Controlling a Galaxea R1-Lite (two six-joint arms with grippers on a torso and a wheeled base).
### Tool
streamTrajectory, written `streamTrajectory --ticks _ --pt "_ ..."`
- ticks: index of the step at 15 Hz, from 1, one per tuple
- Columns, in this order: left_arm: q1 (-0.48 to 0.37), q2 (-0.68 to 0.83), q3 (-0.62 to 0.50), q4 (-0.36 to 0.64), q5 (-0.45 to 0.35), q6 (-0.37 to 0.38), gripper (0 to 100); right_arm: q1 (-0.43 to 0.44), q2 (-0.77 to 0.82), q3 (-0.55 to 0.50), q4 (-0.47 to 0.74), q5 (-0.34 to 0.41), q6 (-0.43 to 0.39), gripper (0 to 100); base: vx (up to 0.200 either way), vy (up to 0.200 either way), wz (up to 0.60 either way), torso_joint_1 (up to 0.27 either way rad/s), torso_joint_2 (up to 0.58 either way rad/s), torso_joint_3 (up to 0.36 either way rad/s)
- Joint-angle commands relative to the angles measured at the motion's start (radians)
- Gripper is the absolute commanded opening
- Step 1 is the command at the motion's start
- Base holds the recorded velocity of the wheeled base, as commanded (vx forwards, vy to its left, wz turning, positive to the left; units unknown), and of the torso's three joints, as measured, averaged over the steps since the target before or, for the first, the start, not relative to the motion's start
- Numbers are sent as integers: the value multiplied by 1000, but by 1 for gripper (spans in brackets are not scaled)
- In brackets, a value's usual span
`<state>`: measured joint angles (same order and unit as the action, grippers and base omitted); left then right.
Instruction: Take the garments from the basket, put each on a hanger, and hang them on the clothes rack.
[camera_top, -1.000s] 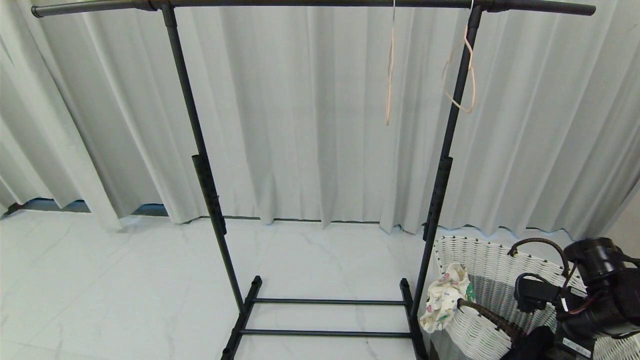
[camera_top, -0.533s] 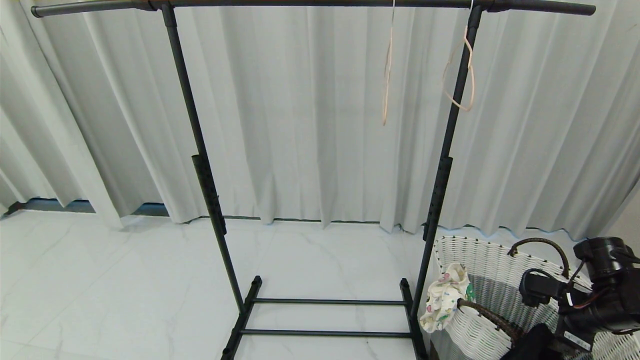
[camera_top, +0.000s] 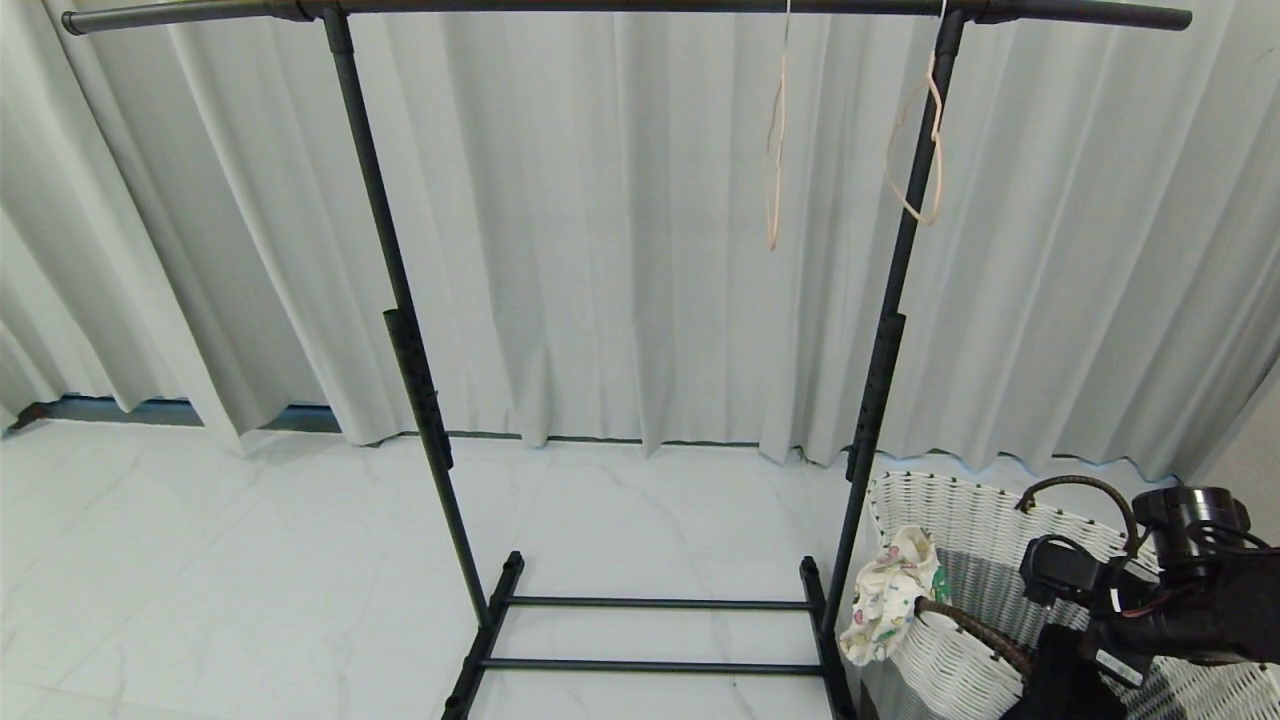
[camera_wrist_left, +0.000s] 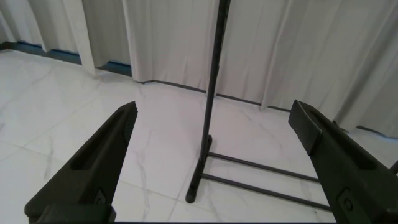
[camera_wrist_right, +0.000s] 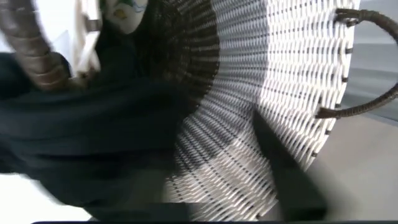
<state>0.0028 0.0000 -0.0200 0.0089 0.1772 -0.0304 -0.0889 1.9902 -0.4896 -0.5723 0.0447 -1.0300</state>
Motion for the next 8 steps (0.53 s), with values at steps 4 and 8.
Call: streamTrajectory --ticks 4,8 --pt "0 0 0 0 1 -3 100 0 -113 26 -4 18 44 0 0 0 0 0 0 0" --pt "0 0 0 0 1 -3 100 0 -444 88 98 7 122 0 0 0 0 0 0 0"
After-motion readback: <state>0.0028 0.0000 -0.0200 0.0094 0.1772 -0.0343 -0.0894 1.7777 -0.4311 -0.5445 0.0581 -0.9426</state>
